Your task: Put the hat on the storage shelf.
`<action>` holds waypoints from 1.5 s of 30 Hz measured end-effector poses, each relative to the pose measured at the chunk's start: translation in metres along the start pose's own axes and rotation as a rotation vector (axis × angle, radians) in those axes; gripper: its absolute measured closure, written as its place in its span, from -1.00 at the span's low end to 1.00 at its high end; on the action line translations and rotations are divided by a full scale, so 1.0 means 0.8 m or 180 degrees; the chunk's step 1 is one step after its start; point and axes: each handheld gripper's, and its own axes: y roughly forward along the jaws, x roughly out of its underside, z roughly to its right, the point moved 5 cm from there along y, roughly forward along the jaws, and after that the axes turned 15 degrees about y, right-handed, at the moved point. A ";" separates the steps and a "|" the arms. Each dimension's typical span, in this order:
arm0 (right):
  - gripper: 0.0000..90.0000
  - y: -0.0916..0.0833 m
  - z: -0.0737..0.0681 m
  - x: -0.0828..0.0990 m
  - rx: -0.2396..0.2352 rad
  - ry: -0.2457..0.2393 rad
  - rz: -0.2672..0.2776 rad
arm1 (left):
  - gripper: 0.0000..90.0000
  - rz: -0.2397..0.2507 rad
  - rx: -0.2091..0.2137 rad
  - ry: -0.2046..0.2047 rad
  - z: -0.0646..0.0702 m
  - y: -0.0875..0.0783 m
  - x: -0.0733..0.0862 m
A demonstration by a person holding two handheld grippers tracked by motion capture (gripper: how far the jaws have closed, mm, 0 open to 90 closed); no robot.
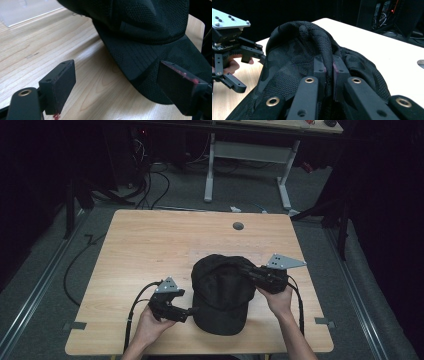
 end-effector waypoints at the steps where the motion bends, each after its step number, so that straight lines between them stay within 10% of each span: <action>1: 0.88 0.000 0.000 0.000 0.0000 0.0000 0.0000 | -0.64 -0.0011 0.0014 -0.0008 0.001 0.001 0.000; 23: 0.87 0.006 -0.012 -0.002 -0.0253 -0.0055 0.0096 | -0.52 -0.0210 0.0273 -0.0033 0.022 0.018 0.003; 45: 0.85 0.007 -0.023 -0.016 -0.0258 -0.0223 0.0162 | 0.20 -0.0138 0.0379 -0.0068 0.024 0.005 -0.004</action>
